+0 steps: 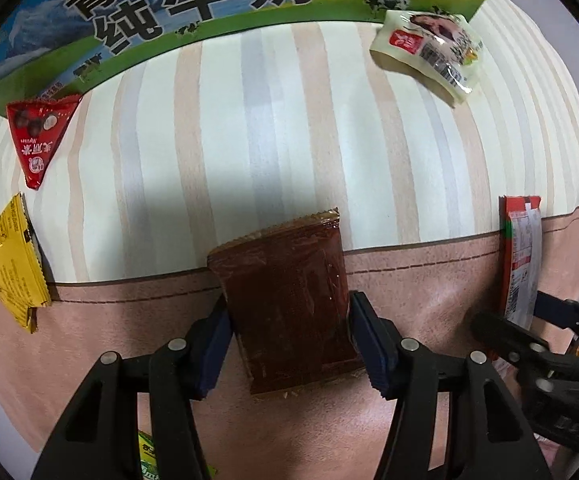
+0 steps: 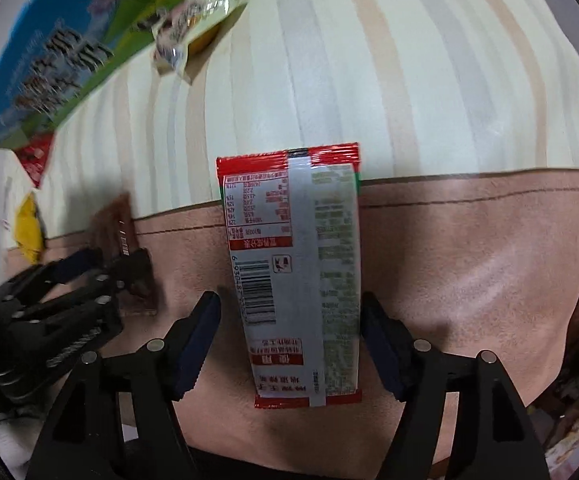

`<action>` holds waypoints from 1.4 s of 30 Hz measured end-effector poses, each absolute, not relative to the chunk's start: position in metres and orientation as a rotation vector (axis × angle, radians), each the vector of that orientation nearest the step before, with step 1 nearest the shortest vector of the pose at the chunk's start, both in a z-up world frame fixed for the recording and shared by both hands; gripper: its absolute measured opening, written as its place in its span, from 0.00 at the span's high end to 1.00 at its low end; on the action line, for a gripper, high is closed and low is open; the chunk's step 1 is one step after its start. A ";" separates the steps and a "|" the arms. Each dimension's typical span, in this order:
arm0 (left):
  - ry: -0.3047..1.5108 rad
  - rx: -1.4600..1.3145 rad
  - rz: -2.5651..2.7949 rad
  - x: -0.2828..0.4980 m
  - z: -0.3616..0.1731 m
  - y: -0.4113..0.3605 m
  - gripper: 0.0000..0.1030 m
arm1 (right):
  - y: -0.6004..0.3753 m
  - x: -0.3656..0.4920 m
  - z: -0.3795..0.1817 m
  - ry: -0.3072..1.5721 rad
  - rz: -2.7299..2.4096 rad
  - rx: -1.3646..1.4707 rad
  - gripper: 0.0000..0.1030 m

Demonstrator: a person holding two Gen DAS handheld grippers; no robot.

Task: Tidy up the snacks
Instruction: 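Carry both packets into the box and open both tools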

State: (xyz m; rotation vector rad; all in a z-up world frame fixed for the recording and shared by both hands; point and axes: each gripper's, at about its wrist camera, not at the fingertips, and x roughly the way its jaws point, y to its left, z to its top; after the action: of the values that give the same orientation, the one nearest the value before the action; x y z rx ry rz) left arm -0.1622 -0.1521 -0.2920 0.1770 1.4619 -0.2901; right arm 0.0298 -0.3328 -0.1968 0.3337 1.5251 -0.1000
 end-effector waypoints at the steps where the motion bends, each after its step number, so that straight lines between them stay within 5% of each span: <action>1: 1.460 0.173 -0.290 -0.161 -0.291 -0.153 0.47 | -0.329 0.029 -0.195 1.516 -0.115 0.289 0.45; 5: 1.444 0.140 -0.300 -0.131 -0.267 -0.118 0.47 | -0.326 0.023 -0.175 1.474 -0.077 0.291 0.56; 21: 1.176 0.015 -0.453 0.038 -0.053 -0.041 0.47 | -0.309 0.155 0.023 1.142 0.153 0.340 0.57; 30: 1.365 0.152 -0.279 0.165 -0.097 -0.004 0.47 | -0.287 0.274 -0.004 1.233 0.088 0.267 0.57; 39: 1.545 0.295 -0.183 0.189 -0.184 0.019 0.46 | -0.281 0.303 -0.062 1.353 0.045 0.257 0.56; 42: 1.628 0.206 -0.185 0.189 -0.207 0.031 0.46 | -0.280 0.307 -0.081 1.443 0.043 0.256 0.46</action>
State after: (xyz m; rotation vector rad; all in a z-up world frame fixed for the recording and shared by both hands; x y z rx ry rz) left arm 0.1892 0.0315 -0.2066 0.2057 1.6279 -0.1851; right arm 0.3066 -0.2804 -0.0809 0.2559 1.4435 0.0425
